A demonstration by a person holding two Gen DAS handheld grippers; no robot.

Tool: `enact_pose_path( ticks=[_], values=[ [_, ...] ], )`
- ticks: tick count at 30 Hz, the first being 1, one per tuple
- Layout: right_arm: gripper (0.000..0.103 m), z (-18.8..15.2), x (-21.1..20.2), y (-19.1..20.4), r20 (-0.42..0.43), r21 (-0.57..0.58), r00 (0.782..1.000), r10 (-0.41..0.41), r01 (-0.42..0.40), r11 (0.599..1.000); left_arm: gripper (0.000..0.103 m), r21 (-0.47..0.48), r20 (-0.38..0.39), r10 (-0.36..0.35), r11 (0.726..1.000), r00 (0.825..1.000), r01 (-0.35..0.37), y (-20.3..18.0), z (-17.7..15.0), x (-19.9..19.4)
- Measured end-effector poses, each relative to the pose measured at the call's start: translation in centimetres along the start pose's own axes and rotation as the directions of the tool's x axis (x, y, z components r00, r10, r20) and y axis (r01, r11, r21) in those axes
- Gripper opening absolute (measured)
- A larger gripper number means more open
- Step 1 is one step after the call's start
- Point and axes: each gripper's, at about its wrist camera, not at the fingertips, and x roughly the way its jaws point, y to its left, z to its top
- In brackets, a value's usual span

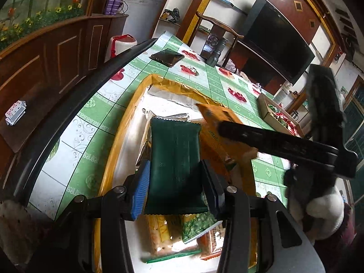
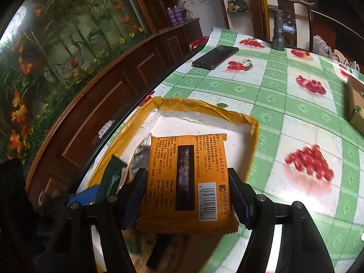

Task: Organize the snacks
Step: 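Carry the orange cracker pack and dark green pack into the white tray and release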

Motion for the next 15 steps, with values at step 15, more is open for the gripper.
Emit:
enact_pose_path(
  ticks=[15],
  values=[
    [0.071,2.7,2.8,-0.7,0.024,0.076,0.998,0.06,-0.061,0.995,0.054,-0.008,0.006,-0.032,0.999,0.999,0.032,-0.2,0.5,-0.4]
  ],
)
